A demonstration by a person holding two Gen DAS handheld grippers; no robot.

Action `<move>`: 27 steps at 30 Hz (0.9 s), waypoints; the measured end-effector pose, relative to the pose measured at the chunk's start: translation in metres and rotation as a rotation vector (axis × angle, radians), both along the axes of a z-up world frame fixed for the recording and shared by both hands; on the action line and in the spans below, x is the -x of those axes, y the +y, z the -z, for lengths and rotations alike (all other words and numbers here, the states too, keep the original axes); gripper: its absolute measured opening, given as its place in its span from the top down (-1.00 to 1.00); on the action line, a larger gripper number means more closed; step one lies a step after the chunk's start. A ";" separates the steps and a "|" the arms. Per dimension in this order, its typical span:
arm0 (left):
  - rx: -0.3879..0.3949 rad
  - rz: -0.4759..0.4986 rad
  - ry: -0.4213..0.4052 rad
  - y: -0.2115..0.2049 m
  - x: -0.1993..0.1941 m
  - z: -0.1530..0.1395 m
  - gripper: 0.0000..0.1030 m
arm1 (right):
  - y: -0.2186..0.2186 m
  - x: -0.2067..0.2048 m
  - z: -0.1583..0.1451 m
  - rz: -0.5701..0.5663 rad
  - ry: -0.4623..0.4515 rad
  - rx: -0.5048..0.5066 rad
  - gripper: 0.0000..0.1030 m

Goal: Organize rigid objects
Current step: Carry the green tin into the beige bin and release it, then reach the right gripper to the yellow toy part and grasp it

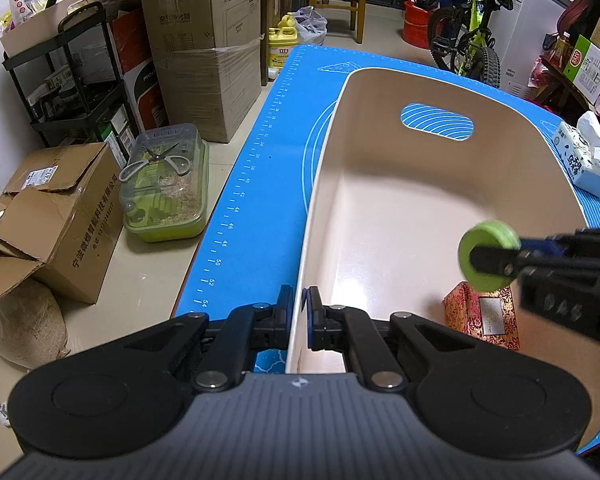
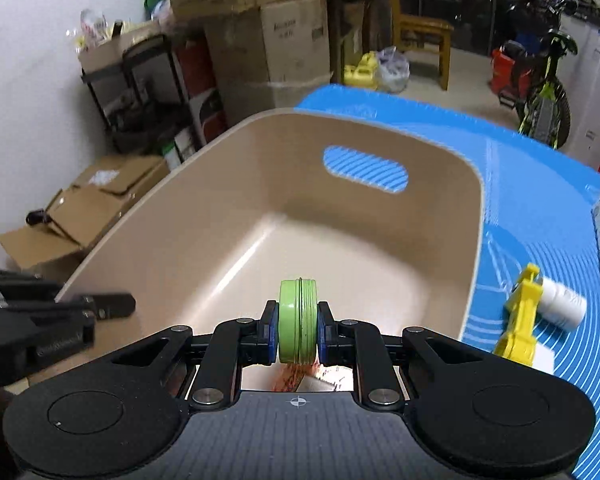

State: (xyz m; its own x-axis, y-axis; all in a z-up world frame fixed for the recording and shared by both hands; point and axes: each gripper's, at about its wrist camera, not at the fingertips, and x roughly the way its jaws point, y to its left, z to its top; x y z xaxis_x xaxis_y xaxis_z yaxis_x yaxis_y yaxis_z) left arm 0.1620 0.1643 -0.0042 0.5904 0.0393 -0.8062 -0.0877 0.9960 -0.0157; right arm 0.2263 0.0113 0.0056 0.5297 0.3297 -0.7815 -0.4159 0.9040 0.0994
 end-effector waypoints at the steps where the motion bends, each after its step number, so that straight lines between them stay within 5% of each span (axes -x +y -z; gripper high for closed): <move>1: 0.000 0.000 0.000 0.000 0.000 0.000 0.84 | 0.002 -0.001 0.003 -0.003 0.011 0.006 0.46; 12: 0.001 0.000 0.000 0.001 0.000 0.000 0.84 | 0.005 0.002 0.009 -0.012 0.043 0.019 0.44; 14: 0.001 0.000 0.000 0.001 0.000 0.000 0.84 | 0.000 0.002 0.004 -0.002 0.028 0.003 0.15; 19: 0.001 -0.001 0.001 0.001 0.000 -0.001 0.84 | -0.014 0.006 -0.016 0.013 -0.027 -0.040 -0.16; 27: 0.002 -0.001 0.001 0.000 0.000 0.001 0.84 | -0.051 0.003 -0.047 0.066 -0.092 -0.091 -0.23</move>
